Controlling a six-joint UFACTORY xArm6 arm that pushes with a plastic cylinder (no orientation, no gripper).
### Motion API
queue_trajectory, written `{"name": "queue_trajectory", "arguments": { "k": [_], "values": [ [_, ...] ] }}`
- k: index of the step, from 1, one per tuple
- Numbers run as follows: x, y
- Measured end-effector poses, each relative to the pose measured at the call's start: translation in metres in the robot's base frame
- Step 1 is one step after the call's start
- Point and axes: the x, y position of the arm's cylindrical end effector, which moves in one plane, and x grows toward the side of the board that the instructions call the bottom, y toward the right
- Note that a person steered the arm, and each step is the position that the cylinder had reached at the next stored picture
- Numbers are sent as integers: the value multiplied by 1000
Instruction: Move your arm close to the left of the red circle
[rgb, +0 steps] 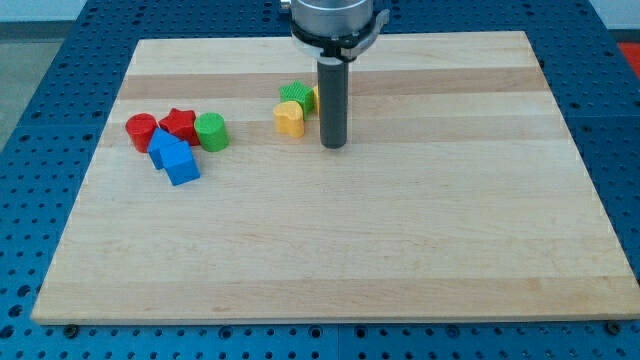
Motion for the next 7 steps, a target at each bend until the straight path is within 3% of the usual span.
{"name": "queue_trajectory", "arguments": {
  "k": [2, 5, 7],
  "values": [
    [39, -29],
    [83, -121],
    [86, -186]
  ]
}}
